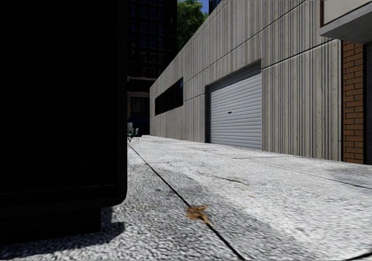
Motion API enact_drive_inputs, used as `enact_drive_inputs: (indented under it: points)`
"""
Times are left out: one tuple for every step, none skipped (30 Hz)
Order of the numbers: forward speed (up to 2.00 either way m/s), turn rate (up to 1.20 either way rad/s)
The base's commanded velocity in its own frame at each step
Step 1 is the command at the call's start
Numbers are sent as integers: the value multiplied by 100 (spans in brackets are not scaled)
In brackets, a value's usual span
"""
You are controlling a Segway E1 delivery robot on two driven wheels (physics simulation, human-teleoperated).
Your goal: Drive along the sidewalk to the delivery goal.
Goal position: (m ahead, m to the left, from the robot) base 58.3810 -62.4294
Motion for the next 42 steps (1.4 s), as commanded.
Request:
enact_drive_inputs:
  points:
    - [134, -57]
    - [134, -57]
    - [134, -57]
    - [134, -57]
    - [134, -57]
    - [134, -69]
    - [128, -84]
    - [123, -88]
    - [123, -88]
    - [122, -89]
    - [121, -89]
    - [121, -89]
    - [121, -89]
    - [121, -90]
    - [121, -90]
    - [121, -90]
    - [121, -90]
    - [121, -90]
    - [121, -90]
    - [121, -90]
    - [121, -90]
    - [121, -90]
    - [121, -90]
    - [121, -90]
    - [121, -90]
    - [121, -90]
    - [122, -90]
    - [122, -90]
    - [123, -90]
    - [125, -90]
    - [126, -90]
    - [128, -90]
    - [128, -90]
    - [133, -90]
    - [136, -90]
    - [136, -90]
    - [137, -90]
    - [139, -90]
    - [139, -90]
    - [139, -90]
    - [140, -90]
    - [140, -90]
